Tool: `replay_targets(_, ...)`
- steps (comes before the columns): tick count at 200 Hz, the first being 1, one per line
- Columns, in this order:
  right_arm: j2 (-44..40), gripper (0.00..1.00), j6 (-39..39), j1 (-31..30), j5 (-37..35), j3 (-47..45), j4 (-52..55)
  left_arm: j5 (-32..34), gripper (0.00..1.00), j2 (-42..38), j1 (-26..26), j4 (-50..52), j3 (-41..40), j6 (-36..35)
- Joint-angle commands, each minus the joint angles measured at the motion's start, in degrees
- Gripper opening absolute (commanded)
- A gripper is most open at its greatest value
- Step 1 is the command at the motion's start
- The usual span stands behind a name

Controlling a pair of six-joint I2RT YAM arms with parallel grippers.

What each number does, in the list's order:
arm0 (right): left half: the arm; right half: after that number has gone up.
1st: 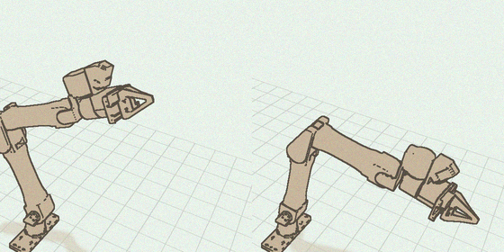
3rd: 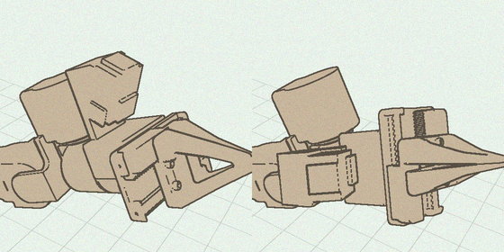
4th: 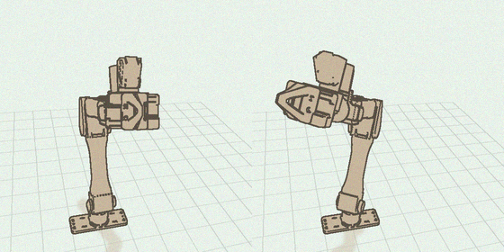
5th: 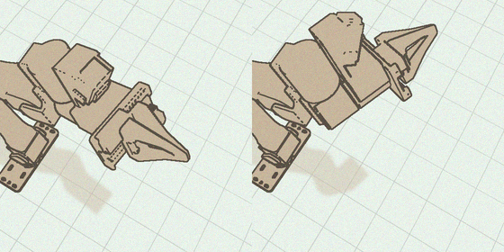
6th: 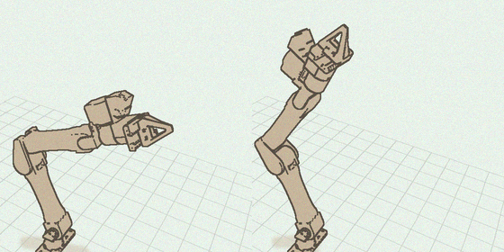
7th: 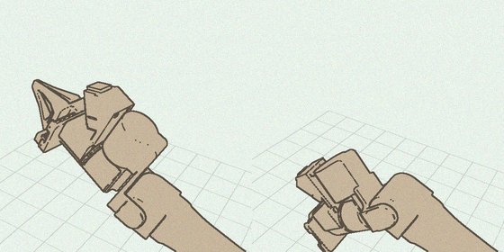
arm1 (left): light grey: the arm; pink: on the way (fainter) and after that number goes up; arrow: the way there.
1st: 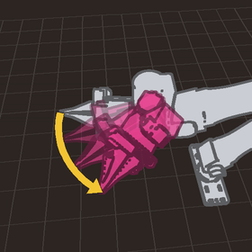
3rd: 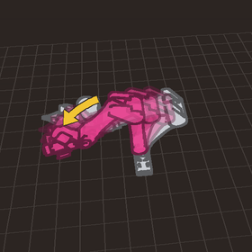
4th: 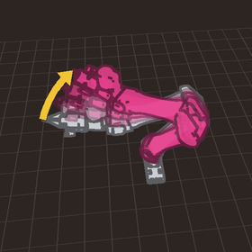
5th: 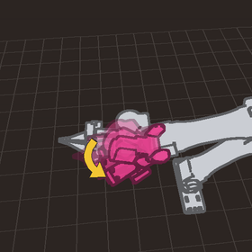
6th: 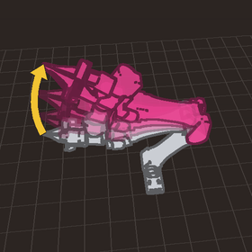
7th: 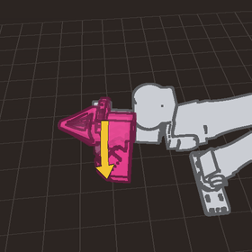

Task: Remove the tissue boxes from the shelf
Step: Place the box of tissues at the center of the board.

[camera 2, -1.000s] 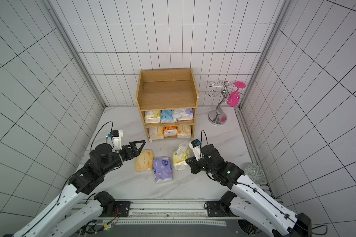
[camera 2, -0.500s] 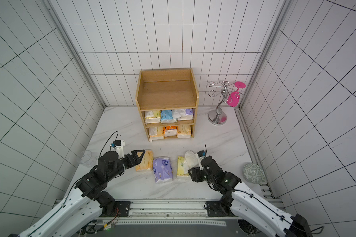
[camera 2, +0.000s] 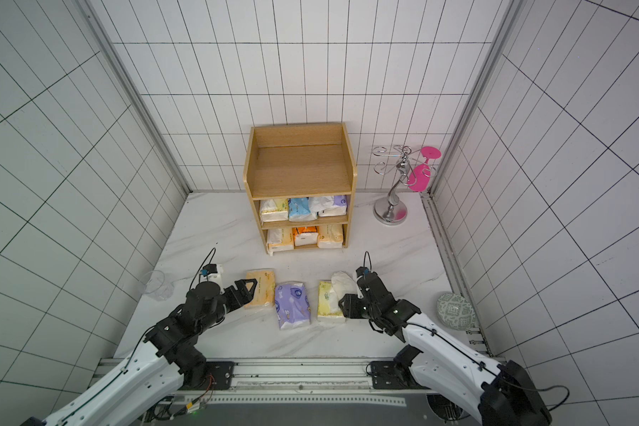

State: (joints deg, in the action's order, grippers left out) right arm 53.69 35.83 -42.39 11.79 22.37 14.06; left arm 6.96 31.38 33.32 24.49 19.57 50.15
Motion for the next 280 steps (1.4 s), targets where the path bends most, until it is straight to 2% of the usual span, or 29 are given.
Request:
replay_targets(1,3.08,0.52,1.42,-0.7,3.54,0.92,-8.83,2.0,0.98,-0.35,0.07,-0.65,-0.23,-0.22)
replay_targets(52,11.85,0.41,1.24,-3.82,2.64,2.1,-14.24,2.05,0.99,0.72,-0.19,-2.08,-1.48,-0.49)
replay_targets(95,18.78,0.37,0.78,-6.97,2.28,3.91,-18.03,1.53,0.98,0.77,-0.79,-2.05,-1.55,-0.81)
replay_targets(131,23.13,0.37,0.29,-8.48,2.37,6.61,-19.69,0.95,0.98,0.31,-1.31,-1.46,-1.37,-1.11)
replay_targets(148,23.97,0.4,-0.14,-8.76,2.47,8.04,-19.48,0.65,0.98,-0.11,-2.0,-0.46,-0.9,-1.28)
replay_targets(181,20.76,0.51,-1.6,-8.88,1.76,10.09,-16.28,0.77,0.98,-2.33,-4.31,2.08,0.94,-3.13)
replay_targets(202,15.93,0.56,-2.96,-8.78,-4.53,12.89,-7.01,-1.39,0.99,-1.97,-7.04,1.8,3.06,-4.89)
replay_targets(241,4.17,0.61,-3.7,-5.43,-9.84,15.58,5.55,-4.1,0.98,4.8,-10.18,-1.21,8.54,-8.71)
replay_targets(261,-0.46,0.62,-3.1,-4.07,-10.46,17.41,6.85,-5.15,0.98,8.74,-10.64,-4.61,10.65,-9.76)
replay_targets(280,-1.19,0.61,-1.19,-3.1,-11.44,20.74,4.27,-6.12,0.98,12.18,-10.91,-8.36,12.19,-9.81)
